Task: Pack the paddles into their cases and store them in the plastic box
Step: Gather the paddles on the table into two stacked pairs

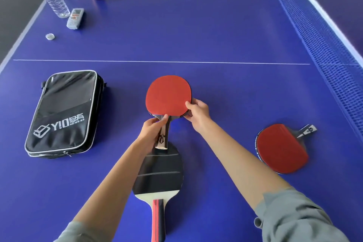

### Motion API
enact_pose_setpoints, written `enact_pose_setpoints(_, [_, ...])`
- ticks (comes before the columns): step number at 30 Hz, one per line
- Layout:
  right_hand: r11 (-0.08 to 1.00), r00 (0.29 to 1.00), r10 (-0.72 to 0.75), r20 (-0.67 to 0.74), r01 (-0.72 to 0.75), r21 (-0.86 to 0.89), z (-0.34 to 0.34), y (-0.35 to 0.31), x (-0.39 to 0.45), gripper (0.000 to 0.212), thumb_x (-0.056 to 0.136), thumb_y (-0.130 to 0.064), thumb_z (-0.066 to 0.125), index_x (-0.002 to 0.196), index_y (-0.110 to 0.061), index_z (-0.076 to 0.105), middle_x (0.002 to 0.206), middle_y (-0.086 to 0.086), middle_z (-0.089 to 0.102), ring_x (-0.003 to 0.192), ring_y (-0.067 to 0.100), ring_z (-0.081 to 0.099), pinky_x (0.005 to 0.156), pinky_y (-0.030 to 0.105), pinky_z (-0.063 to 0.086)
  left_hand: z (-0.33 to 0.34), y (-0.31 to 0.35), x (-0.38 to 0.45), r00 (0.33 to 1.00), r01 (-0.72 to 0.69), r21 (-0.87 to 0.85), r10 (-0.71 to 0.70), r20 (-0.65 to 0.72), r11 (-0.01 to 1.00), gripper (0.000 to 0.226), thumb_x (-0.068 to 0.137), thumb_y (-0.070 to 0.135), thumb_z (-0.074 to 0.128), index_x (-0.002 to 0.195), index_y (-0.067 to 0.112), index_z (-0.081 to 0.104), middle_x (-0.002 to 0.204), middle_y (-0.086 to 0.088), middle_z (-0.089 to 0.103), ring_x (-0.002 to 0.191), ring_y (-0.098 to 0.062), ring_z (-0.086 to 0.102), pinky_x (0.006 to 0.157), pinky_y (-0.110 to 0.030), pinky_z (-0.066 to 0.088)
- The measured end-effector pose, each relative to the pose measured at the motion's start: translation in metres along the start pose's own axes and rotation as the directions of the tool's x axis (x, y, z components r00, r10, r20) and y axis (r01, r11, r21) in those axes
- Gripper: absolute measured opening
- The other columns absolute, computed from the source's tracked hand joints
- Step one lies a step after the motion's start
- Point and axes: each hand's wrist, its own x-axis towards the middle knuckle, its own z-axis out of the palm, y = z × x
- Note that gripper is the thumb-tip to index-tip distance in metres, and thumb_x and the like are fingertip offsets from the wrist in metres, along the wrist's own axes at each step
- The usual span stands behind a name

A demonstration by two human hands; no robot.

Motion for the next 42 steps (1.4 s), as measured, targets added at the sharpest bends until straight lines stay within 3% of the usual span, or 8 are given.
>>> enact_pose_setpoints(4, [1.0,0.988,-0.014,0.152,0.017,-0.019,-0.066,-0.012,-0.018,0.013,0.09,-0.006,0.06,0.102,-0.007,0.061,0.109,0.011,0.065,0.096,0.023,0.062,0.075,0.031,0.055,0.05,-0.005,-0.029,0.993,0.021,-0.268,0.012,0.119,0.963,0.024,0.098,0.025,0.049,0.105,0.003,0.056,0.082,-0.012,0.065,0.053,-0.01,0.063,0.049,-0.02,0.051])
enact_pose_setpoints(7, [0.948,0.98,-0.118,0.163,0.16,-0.274,-0.135,-0.021,-0.017,0.024,0.093,-0.009,0.055,0.116,-0.001,0.06,0.112,0.013,0.067,0.092,0.019,0.065,0.076,0.026,0.055,0.087,-0.024,-0.048,0.993,0.017,-0.271,0.017,0.121,0.962,0.014,0.098,0.02,0.049,0.096,0.006,0.054,0.082,-0.014,0.066,0.051,-0.01,0.063,0.047,-0.02,0.05])
enact_pose_setpoints(12, [0.311,0.892,-0.441,0.1,0.256,-0.915,-0.292,-0.047,0.007,0.049,0.077,0.016,0.046,0.122,0.001,0.057,0.127,0.02,0.057,0.121,0.032,0.05,0.103,0.033,0.035,0.128,-0.049,-0.069,0.995,0.005,-0.25,0.02,0.095,0.968,0.011,0.096,0.019,0.052,0.097,0.009,0.053,0.083,-0.01,0.072,0.061,-0.011,0.069,0.049,-0.022,0.052])
enact_pose_setpoints(18, [0.033,0.896,-0.403,0.189,0.221,-0.975,-0.396,-0.041,0.019,0.06,0.067,0.025,0.05,0.121,0.0,0.056,0.125,0.013,0.052,0.11,0.029,0.05,0.082,0.03,0.042,0.157,-0.061,-0.081,0.999,0.013,-0.229,-0.003,0.045,0.973,0.009,0.095,0.019,0.053,0.095,0.01,0.052,0.089,-0.01,0.072,0.066,-0.011,0.07,0.052,-0.023,0.052])
enact_pose_setpoints(28, [-0.086,0.869,-0.376,0.323,0.314,-0.946,-0.404,-0.051,0.019,0.055,0.076,0.026,0.041,0.117,-0.005,0.059,0.116,0.008,0.056,0.095,0.019,0.046,0.069,0.035,0.045,0.169,-0.065,-0.086,0.999,-0.016,-0.258,0.023,0.025,0.966,0.01,0.096,0.019,0.052,0.099,0.009,0.051,0.094,-0.01,0.071,0.066,-0.011,0.07,0.053,-0.022,0.053])
enact_pose_setpoints(32, [-0.137,0.924,-0.206,0.323,0.299,-0.944,-0.414,-0.054,0.01,0.052,0.077,0.02,0.052,0.119,-0.01,0.056,0.12,0.005,0.056,0.107,0.027,0.055,0.087,0.042,0.051,0.166,-0.067,-0.092,0.998,-0.03,-0.258,0.041,0.037,0.966,0.009,0.096,0.018,0.051,0.101,0.011,0.049,0.093,-0.008,0.07,0.068,-0.011,0.071,0.053,-0.023,0.054])
enact_pose_setpoints(37, [0.075,0.949,-0.121,0.293,0.303,-0.95,-0.416,-0.022,-0.032,0.054,0.068,0.007,0.077,0.116,-0.012,0.059,0.102,-0.001,0.055,0.098,0.022,0.059,0.083,0.035,0.052,0.15,-0.075,-0.103,0.996,-0.038,-0.24,0.057,0.073,0.97,0.005,0.098,0.018,0.048,0.097,0.014,0.046,0.09,-0.008,0.072,0.072,-0.015,0.072,0.055,-0.024,0.055])
enact_pose_setpoints(42, [0.254,0.956,-0.103,0.274,0.291,-0.922,-0.383,0.031,-0.082,0.089,0.066,-0.012,0.083,0.141,-0.021,0.037,0.097,-0.003,0.061,0.085,0.018,0.061,0.082,0.034,0.052,0.129,-0.087,-0.115,0.996,-0.01,-0.273,0.036,0.088,0.962,0.014,0.096,0.019,0.053,0.103,0.009,0.048,0.098,-0.013,0.067,0.084,-0.023,0.067,0.072,-0.03,0.052])
